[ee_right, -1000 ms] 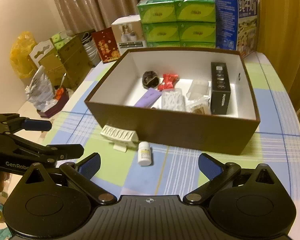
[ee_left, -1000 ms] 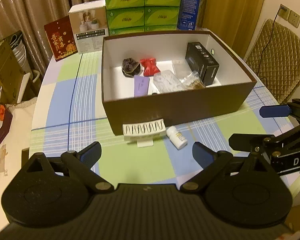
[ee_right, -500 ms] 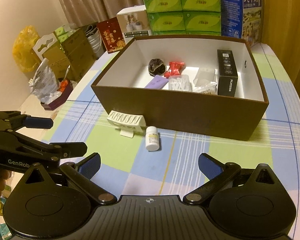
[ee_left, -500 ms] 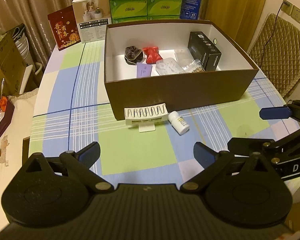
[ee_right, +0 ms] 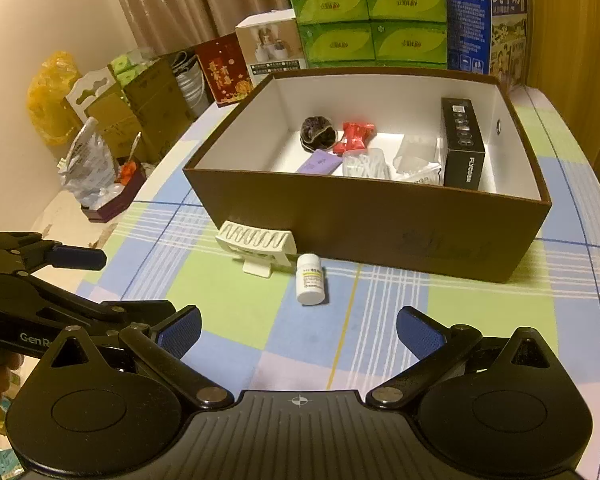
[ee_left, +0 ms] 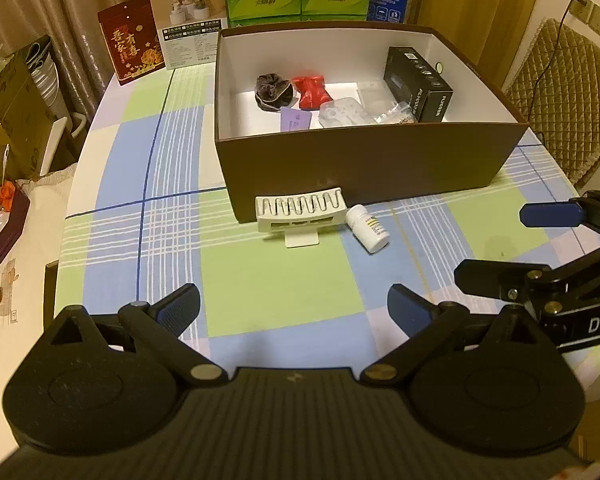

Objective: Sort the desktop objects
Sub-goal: 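Withdraw both tools from the box toward the white holder and pill bottle, then grasp the white pill bottle with the right tool while the left tool reaches the white holder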

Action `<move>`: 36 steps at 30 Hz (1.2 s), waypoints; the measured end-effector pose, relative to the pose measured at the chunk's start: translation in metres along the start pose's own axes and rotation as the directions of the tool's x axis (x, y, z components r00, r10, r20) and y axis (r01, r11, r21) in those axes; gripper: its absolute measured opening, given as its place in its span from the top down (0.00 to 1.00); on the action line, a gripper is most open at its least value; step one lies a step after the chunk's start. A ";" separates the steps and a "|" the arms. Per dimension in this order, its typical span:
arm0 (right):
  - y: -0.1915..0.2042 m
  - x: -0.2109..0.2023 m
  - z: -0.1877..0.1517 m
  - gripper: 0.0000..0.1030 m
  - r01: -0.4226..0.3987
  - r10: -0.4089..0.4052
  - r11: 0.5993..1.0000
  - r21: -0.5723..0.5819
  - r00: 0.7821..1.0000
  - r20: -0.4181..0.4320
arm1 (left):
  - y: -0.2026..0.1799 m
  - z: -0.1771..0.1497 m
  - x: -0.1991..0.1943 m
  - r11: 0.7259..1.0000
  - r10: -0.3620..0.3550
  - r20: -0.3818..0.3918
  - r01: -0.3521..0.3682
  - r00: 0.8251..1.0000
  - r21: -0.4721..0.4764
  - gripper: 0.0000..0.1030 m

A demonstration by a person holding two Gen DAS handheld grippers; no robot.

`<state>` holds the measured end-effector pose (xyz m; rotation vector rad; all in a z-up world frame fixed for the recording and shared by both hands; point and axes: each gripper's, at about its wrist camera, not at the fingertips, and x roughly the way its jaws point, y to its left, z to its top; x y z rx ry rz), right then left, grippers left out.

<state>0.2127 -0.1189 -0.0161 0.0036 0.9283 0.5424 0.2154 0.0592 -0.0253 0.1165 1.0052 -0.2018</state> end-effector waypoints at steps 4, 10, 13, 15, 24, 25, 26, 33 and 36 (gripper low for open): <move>0.000 0.009 -0.002 0.02 0.003 -0.003 1.000 0.002 1.000 -0.010 | 0.005 0.001 0.006 1.000 0.004 -0.002 -0.004 1.000 -0.007 0.04; 0.001 0.022 -0.001 0.02 0.013 -0.013 1.000 0.006 1.000 -0.010 | 0.013 0.002 0.014 1.000 0.011 -0.003 -0.011 1.000 -0.017 0.04; 0.002 0.030 -0.001 0.02 0.023 -0.023 1.000 0.004 1.000 -0.009 | 0.017 0.003 0.019 1.000 0.018 -0.004 -0.018 1.000 -0.021 0.04; 0.004 0.037 -0.002 0.02 0.029 -0.029 1.000 -0.003 0.999 -0.016 | 0.021 0.004 0.023 1.000 0.021 -0.004 -0.021 1.000 -0.024 0.04; 0.006 0.061 -0.004 0.18 0.034 -0.035 0.999 -0.020 0.999 -0.033 | 0.033 0.007 0.044 0.999 0.037 -0.015 -0.038 0.999 -0.023 0.04; 0.005 0.063 -0.004 0.20 0.035 -0.036 0.999 -0.019 0.999 -0.034 | 0.035 0.007 0.046 0.999 0.037 -0.016 -0.037 0.999 -0.024 0.04; 0.005 0.064 -0.004 0.21 0.036 -0.037 0.999 -0.017 0.999 -0.034 | 0.036 0.007 0.048 0.999 0.037 -0.018 -0.038 0.999 -0.024 0.04; 0.001 0.076 -0.002 0.30 0.048 -0.048 0.999 -0.013 0.998 -0.041 | 0.043 0.010 0.060 0.999 0.046 -0.030 -0.046 0.999 -0.016 0.04; -0.001 0.083 -0.002 0.35 0.053 -0.053 0.999 -0.014 0.997 -0.051 | 0.047 0.012 0.065 0.999 0.047 -0.036 -0.047 0.998 -0.017 0.04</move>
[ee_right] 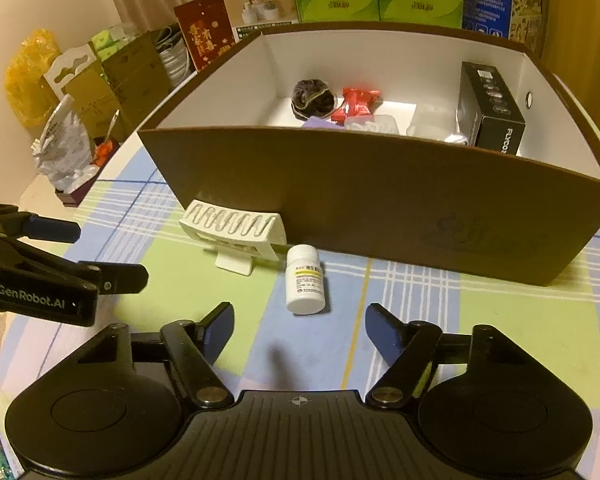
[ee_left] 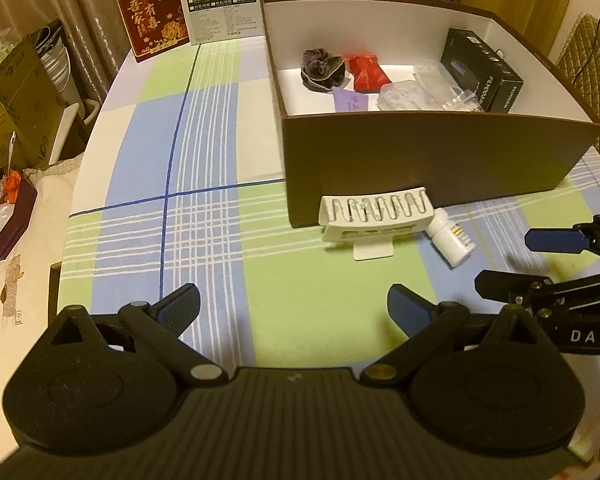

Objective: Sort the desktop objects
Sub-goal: 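Grasp the white pill bottle with the right tool while the left tool reaches the white holder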

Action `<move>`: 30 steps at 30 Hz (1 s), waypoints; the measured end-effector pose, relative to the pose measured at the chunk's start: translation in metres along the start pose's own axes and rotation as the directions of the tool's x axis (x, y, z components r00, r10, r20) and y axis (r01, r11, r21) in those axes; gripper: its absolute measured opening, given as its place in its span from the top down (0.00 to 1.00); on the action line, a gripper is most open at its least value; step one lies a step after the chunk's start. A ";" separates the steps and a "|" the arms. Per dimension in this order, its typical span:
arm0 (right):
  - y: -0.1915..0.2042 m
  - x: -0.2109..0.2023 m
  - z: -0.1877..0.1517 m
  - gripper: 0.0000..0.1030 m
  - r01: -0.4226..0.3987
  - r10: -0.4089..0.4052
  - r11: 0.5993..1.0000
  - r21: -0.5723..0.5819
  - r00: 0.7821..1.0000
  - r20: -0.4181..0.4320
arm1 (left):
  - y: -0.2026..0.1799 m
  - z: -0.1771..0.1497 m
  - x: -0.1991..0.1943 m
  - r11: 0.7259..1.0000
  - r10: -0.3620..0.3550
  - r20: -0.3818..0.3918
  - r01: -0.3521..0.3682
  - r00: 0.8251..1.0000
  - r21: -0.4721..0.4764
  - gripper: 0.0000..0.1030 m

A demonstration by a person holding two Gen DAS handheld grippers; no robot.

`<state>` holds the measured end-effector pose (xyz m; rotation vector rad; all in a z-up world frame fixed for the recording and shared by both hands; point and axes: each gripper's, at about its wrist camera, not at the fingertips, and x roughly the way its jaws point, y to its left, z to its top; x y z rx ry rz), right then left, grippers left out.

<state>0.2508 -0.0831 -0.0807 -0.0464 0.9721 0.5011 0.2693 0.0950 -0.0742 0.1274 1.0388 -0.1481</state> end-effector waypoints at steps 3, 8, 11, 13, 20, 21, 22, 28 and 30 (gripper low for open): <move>-0.001 0.007 0.000 0.40 0.005 -0.005 1.000 0.005 1.000 -0.010 | 0.003 0.002 0.005 1.000 0.002 -0.006 -0.002 1.000 -0.001 0.04; -0.002 0.015 0.001 0.43 0.009 -0.009 1.000 0.009 1.000 -0.020 | 0.008 0.005 0.014 1.000 0.002 -0.015 -0.002 1.000 -0.003 0.04; -0.003 0.020 0.003 0.44 0.010 -0.010 1.000 0.008 1.000 -0.024 | 0.010 0.008 0.018 1.000 0.001 -0.018 -0.001 1.000 -0.005 0.04; -0.004 0.024 0.004 0.46 0.013 -0.013 1.000 0.006 1.000 -0.024 | 0.011 0.009 0.021 1.000 0.002 -0.022 -0.002 1.000 -0.007 0.04; -0.004 0.041 0.008 0.57 0.016 -0.016 1.000 -0.013 0.999 -0.031 | 0.016 0.014 0.028 1.000 0.001 -0.031 -0.001 1.000 -0.011 0.04; -0.004 0.043 0.009 0.59 0.017 -0.018 1.000 -0.017 0.999 -0.033 | 0.017 0.014 0.029 1.000 0.001 -0.033 -0.001 0.999 -0.012 0.04; -0.004 0.045 0.009 0.63 0.017 -0.018 1.000 -0.023 0.999 -0.035 | 0.017 0.014 0.030 1.000 0.001 -0.034 -0.001 0.999 -0.012 0.04; -0.009 0.046 0.007 0.74 0.038 -0.039 0.999 -0.025 0.999 -0.034 | 0.015 0.017 0.033 1.000 -0.015 -0.034 0.015 0.999 -0.007 0.04; -0.013 0.044 0.006 0.75 0.056 -0.056 0.998 -0.017 0.998 -0.032 | 0.013 0.017 0.034 1.000 -0.025 -0.034 0.025 0.999 -0.001 0.05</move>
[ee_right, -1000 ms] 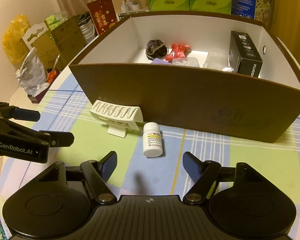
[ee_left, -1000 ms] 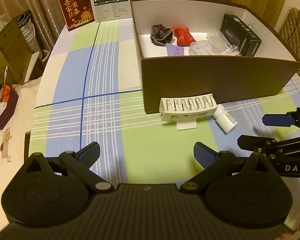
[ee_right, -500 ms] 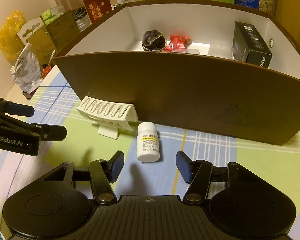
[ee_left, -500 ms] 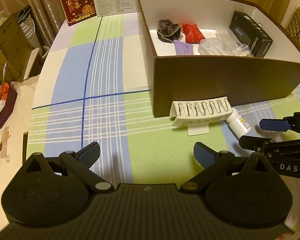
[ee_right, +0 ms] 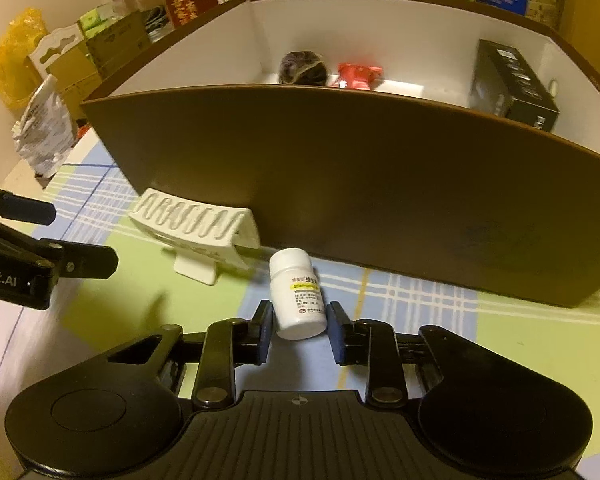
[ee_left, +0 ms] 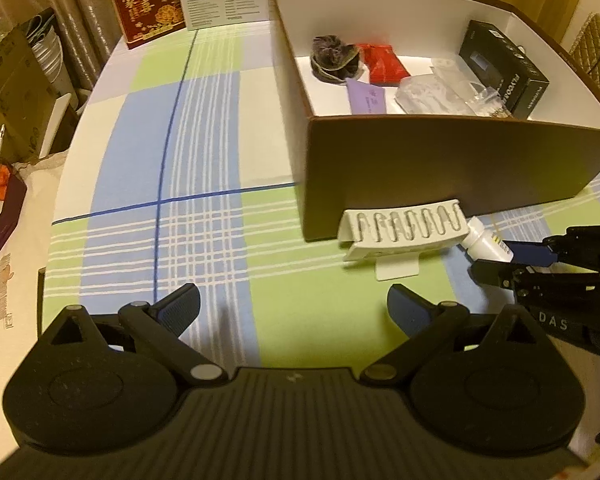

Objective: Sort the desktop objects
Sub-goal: 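Grasp the white pill bottle with the right tool while the left tool reaches the white holder, then grasp the white holder with the left tool while the right tool lifts the pill bottle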

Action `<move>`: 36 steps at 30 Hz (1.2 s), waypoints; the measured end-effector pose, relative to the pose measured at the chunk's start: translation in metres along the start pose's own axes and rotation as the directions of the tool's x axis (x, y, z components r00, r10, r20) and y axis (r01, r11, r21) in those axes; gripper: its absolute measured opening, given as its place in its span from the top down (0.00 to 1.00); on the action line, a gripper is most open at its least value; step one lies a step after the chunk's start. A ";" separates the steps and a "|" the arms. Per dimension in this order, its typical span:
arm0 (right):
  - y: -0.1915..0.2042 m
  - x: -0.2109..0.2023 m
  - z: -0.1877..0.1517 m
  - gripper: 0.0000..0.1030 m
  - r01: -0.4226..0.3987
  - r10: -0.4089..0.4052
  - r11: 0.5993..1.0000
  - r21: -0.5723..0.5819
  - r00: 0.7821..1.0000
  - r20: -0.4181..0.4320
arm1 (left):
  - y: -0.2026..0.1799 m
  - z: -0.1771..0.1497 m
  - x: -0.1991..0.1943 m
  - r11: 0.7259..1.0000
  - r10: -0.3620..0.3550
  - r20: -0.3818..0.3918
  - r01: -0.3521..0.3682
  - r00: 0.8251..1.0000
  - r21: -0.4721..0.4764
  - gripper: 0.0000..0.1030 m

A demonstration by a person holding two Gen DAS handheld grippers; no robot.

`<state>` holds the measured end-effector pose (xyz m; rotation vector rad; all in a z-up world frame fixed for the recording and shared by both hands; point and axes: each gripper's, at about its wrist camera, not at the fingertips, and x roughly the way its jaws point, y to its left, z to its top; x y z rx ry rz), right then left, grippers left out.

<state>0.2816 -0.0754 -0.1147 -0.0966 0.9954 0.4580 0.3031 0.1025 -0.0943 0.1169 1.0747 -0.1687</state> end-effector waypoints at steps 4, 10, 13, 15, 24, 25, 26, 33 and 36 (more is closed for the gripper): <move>-0.012 -0.005 -0.002 0.76 0.032 -0.032 0.999 0.036 0.999 0.003 | -0.009 0.001 0.000 0.999 -0.038 0.014 0.037 0.999 0.014 0.04; -0.036 -0.014 -0.004 0.76 0.079 -0.079 0.992 0.096 0.997 -0.001 | -0.025 0.006 0.001 0.994 -0.111 0.039 0.110 0.993 0.021 0.04; -0.046 -0.018 -0.007 0.76 0.096 -0.097 0.988 0.122 0.995 -0.003 | -0.034 0.012 0.007 0.991 -0.136 0.044 0.135 0.990 0.020 0.04; -0.051 -0.020 -0.008 0.76 0.106 -0.106 0.985 0.135 0.994 -0.004 | -0.039 0.015 0.011 0.990 -0.139 0.042 0.139 0.989 0.014 0.04; -0.065 -0.030 -0.014 0.76 0.123 -0.124 0.977 0.173 0.992 -0.006 | -0.054 0.028 0.030 0.993 -0.109 0.047 0.111 0.993 -0.034 0.07; -0.066 -0.031 -0.014 0.76 0.123 -0.124 0.977 0.176 0.992 -0.005 | -0.056 0.029 0.033 0.994 -0.103 0.045 0.104 0.994 -0.028 0.11; -0.068 -0.032 -0.015 0.76 0.122 -0.123 0.976 0.179 0.992 -0.005 | -0.057 0.029 0.035 0.995 -0.099 0.041 0.099 0.994 -0.020 0.13; -0.070 -0.035 -0.017 0.76 0.108 -0.109 0.979 0.175 0.994 -0.004 | -0.057 0.019 0.029 0.996 -0.083 0.053 0.081 0.995 0.046 0.17; -0.069 -0.037 -0.020 0.76 0.095 -0.096 0.981 0.168 0.995 -0.002 | -0.056 0.012 0.023 0.995 -0.084 0.046 0.081 0.995 0.061 0.17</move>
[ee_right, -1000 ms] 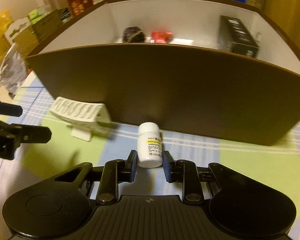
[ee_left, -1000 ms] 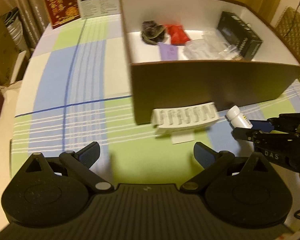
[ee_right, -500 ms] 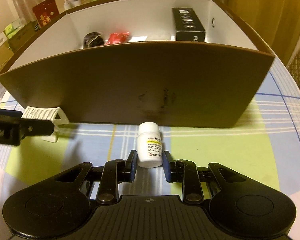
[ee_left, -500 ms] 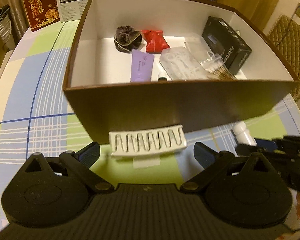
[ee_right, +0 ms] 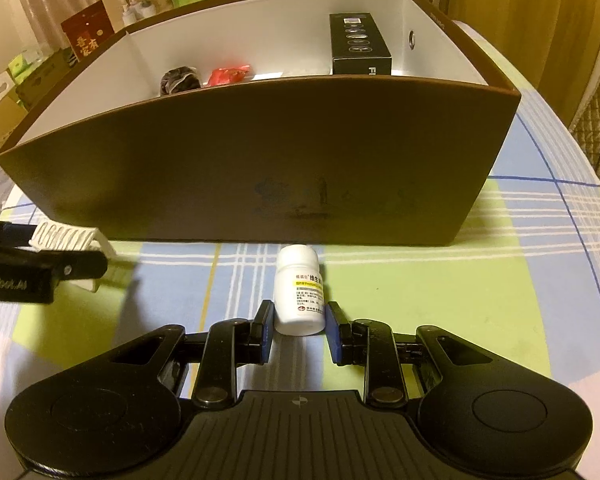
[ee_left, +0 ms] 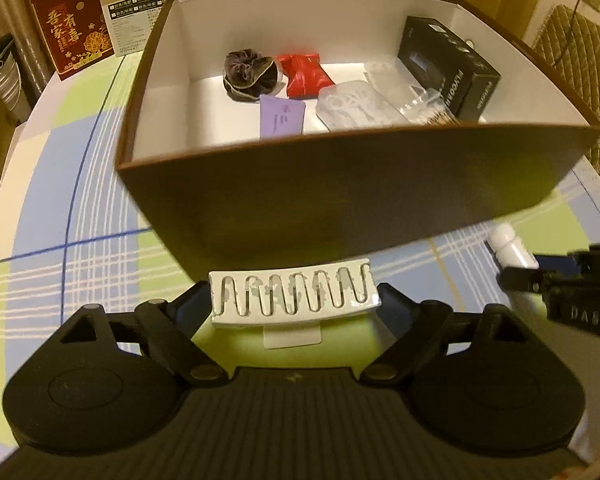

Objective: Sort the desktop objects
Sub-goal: 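Grasp the white holder with the left tool while the right tool lifts the pill bottle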

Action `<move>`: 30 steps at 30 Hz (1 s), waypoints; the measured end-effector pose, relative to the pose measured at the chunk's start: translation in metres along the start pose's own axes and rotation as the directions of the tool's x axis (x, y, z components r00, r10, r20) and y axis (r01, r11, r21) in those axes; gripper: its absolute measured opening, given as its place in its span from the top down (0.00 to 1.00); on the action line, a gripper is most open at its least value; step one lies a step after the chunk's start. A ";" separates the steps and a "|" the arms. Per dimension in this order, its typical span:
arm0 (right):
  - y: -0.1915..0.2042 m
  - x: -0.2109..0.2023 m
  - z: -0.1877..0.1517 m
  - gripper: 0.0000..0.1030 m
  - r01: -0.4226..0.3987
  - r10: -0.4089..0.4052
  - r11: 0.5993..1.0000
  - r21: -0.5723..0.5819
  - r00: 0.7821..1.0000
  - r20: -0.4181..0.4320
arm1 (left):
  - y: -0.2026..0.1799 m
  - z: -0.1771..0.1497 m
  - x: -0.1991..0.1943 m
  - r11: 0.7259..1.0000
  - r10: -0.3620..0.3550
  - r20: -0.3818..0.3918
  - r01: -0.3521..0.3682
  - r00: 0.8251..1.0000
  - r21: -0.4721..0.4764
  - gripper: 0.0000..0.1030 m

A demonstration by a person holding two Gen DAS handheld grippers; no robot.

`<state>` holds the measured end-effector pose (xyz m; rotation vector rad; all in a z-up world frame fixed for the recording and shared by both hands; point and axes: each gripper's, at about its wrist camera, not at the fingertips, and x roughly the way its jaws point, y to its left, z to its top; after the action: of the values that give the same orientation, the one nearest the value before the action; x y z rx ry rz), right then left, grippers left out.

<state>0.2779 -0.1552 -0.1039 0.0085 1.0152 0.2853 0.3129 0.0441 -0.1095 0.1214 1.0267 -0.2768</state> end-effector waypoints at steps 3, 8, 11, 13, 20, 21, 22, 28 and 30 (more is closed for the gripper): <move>0.002 -0.003 -0.005 0.76 -0.017 0.017 1.000 -0.010 1.000 -0.006 | 0.002 -0.011 -0.009 1.000 -0.003 -0.018 0.003 1.000 -0.005 0.17; 0.007 -0.014 -0.017 0.76 -0.051 0.050 0.998 -0.039 0.999 -0.022 | 0.004 -0.032 -0.025 1.000 0.005 -0.037 -0.006 0.999 -0.026 0.17; 0.013 -0.018 -0.024 0.76 -0.080 0.077 0.995 -0.065 0.996 -0.042 | 0.009 -0.040 -0.030 0.998 0.019 -0.047 -0.022 0.999 -0.054 0.17; 0.016 -0.022 -0.031 0.76 -0.096 0.092 0.992 -0.081 0.994 -0.052 | 0.011 -0.043 -0.032 0.997 0.027 -0.050 -0.030 0.998 -0.067 0.17; 0.023 -0.028 -0.041 0.75 -0.130 0.122 0.983 -0.126 0.990 -0.069 | 0.004 -0.048 -0.040 0.997 0.026 -0.040 -0.029 0.999 -0.076 0.17; 0.023 -0.027 -0.041 0.75 -0.130 0.122 0.984 -0.125 0.990 -0.067 | 0.003 -0.049 -0.040 0.997 0.027 -0.040 -0.030 0.999 -0.075 0.17; 0.021 -0.027 -0.040 0.68 -0.133 0.126 0.984 -0.121 0.990 -0.066 | 0.001 -0.050 -0.040 0.997 0.027 -0.042 -0.030 0.999 -0.076 0.17; 0.025 -0.014 -0.031 0.44 -0.114 0.109 0.985 -0.132 0.993 -0.045 | -0.004 -0.052 -0.036 0.996 0.039 -0.045 -0.042 0.998 -0.082 0.17; 0.027 -0.010 -0.029 0.44 -0.113 0.109 0.984 -0.138 0.993 -0.037 | -0.004 -0.051 -0.035 0.995 0.043 -0.043 -0.046 0.998 -0.085 0.17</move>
<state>0.2426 -0.1354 -0.1068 -0.0663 1.0239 0.4595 0.2524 0.0575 -0.1057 0.0723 1.0735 -0.1898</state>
